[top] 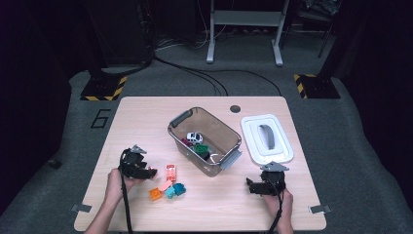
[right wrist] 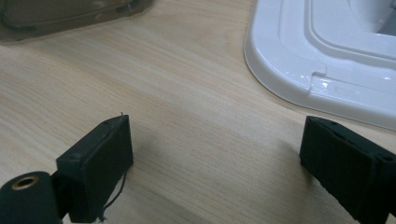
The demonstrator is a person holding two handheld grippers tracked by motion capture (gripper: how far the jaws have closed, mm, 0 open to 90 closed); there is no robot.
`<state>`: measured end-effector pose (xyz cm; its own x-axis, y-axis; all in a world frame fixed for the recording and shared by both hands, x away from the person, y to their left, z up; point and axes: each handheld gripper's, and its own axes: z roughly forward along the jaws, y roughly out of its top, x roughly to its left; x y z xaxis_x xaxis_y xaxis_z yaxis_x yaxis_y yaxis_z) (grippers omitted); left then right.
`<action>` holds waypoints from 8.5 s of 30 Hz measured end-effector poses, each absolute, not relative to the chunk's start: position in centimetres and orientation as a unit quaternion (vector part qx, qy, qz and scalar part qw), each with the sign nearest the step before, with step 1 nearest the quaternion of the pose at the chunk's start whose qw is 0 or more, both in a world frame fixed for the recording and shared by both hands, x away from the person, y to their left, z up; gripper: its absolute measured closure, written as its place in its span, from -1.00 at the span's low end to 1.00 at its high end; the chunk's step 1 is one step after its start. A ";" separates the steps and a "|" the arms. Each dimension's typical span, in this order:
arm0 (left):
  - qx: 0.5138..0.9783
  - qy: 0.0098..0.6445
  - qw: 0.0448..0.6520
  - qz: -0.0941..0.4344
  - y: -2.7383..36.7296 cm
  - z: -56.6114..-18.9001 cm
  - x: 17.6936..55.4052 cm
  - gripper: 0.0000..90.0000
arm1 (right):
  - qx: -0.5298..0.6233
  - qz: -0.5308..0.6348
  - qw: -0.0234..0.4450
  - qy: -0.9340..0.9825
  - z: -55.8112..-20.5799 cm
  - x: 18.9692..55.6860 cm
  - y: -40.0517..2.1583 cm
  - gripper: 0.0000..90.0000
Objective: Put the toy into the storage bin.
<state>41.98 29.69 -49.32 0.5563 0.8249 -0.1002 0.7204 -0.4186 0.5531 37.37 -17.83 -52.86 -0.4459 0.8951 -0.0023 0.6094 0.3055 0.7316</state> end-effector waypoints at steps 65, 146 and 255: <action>0.858 0.344 0.359 0.128 20.7 -35.6 47.1 0.31 | 0.484 0.339 0.210 0.779 -52.9 37.4 -17.8 -0.81; 0.875 0.355 0.321 0.072 29.0 -49.0 34.9 -0.36 | 0.485 0.339 0.210 0.778 -52.9 37.4 -17.8 -0.80; 0.841 0.339 0.397 0.142 27.0 -38.5 44.6 0.31 | 0.484 0.339 0.212 0.778 -52.9 37.4 -17.8 -0.80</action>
<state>44.55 27.02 -38.51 0.7293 0.6835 -0.0308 0.4576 -0.4538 0.7647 37.41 -17.85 -52.87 -0.4411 0.8975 -0.0025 0.6099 0.3018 0.7327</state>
